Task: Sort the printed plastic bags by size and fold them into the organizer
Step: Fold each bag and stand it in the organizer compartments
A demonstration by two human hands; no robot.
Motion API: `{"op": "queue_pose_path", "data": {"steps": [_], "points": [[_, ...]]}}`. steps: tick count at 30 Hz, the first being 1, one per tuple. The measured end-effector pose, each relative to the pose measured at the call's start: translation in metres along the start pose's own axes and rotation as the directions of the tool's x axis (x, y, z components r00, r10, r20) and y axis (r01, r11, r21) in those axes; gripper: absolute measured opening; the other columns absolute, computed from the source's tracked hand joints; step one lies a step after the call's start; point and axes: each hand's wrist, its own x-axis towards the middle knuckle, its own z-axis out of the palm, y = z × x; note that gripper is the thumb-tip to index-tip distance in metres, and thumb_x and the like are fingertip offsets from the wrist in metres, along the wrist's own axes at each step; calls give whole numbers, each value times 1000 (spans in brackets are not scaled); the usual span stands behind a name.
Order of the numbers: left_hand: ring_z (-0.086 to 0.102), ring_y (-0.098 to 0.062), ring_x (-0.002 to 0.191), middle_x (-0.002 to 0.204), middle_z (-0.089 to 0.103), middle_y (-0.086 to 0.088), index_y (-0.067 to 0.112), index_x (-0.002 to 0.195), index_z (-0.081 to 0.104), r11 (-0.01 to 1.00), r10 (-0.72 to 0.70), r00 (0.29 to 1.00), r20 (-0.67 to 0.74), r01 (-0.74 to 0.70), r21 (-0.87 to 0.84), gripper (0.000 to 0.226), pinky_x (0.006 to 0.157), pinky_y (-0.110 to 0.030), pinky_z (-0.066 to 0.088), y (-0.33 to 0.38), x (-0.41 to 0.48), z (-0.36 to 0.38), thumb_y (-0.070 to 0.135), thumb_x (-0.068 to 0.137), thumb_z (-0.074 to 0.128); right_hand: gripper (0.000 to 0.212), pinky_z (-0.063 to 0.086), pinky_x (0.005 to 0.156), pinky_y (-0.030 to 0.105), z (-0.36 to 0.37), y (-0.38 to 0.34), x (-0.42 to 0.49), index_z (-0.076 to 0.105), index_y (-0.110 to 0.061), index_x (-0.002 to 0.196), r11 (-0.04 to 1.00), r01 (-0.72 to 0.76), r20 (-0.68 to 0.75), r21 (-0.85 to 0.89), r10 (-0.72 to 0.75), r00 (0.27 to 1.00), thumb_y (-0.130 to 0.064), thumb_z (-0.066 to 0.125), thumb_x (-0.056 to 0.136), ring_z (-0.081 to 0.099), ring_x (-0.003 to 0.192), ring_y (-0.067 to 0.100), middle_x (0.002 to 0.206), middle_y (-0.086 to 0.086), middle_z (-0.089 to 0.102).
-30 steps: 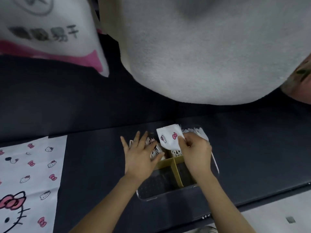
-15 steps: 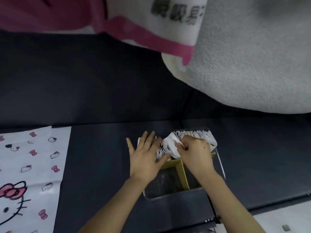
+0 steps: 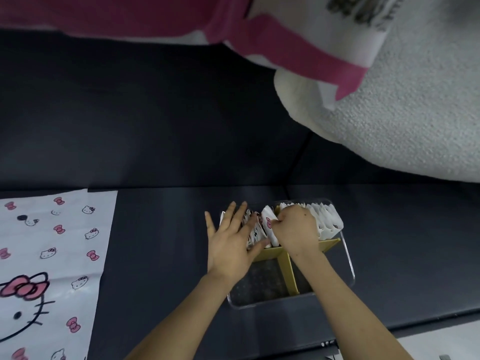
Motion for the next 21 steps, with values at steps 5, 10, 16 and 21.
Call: {"op": "queue_pose_path", "data": {"steps": [5,10,16,21], "points": [[43,-25,132,138,53,-3,22,118,67,999,13,999,36,-11,-49,53,106,-63,22,-1,1,-2,53,85,40,43,21,45,19,14,-4,-5,36,-19,53,996,6,6,88,-6,1000,-23,56,91,32,49,5,53,-4,37],[42,-10,129,132,57,3,20,122,64,791,-165,979,119,203,-577,55,112,-33,28,-5,0,-40,53,85,40,35,25,45,21,1,0,-29,57,-16,62,963,31,-103,269,-3,995,-31,56,94,42,47,8,48,-5,47],[61,1,98,102,69,11,27,98,69,453,-523,834,175,446,-772,15,87,-14,45,-58,-59,-118,20,94,57,15,26,44,18,4,-31,-102,71,-12,89,945,116,-243,305,-41,969,-20,59,92,49,50,10,68,3,67],[64,-7,95,96,70,9,28,90,68,292,-742,625,243,628,-721,14,81,-17,46,-137,-154,-169,22,95,56,24,39,58,19,67,-99,-165,73,-20,95,891,292,16,349,-317,948,-39,59,90,67,78,17,85,-3,72]]}}
